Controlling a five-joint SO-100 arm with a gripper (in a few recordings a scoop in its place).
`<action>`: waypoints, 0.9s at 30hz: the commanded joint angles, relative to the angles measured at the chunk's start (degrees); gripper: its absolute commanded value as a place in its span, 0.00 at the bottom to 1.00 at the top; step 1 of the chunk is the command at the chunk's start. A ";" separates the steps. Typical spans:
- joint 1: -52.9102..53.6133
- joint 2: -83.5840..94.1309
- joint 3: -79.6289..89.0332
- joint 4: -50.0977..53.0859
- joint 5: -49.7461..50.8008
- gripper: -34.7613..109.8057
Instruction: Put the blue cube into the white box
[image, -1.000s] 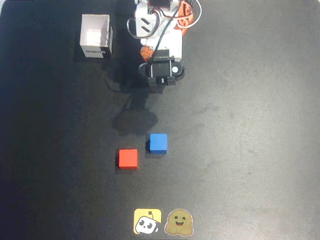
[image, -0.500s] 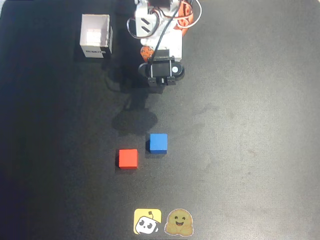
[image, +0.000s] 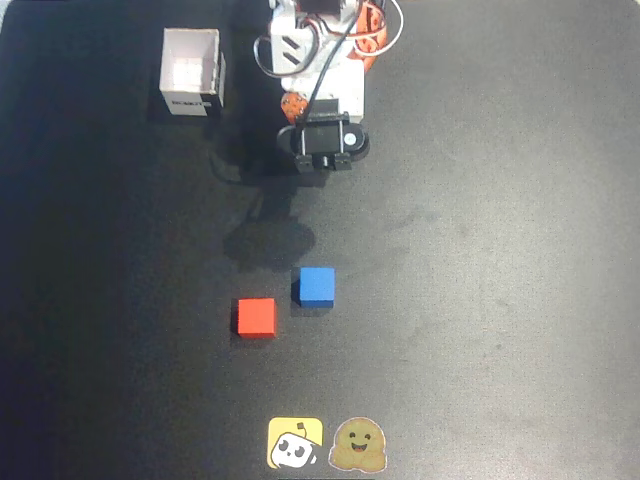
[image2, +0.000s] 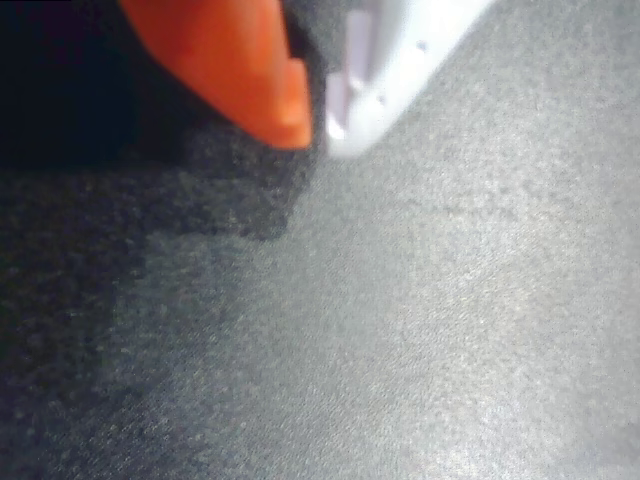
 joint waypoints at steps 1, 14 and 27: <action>0.35 0.26 -0.18 0.18 0.35 0.24; 0.35 0.26 -0.18 0.18 0.35 0.24; 1.23 0.26 -0.18 0.18 0.70 0.24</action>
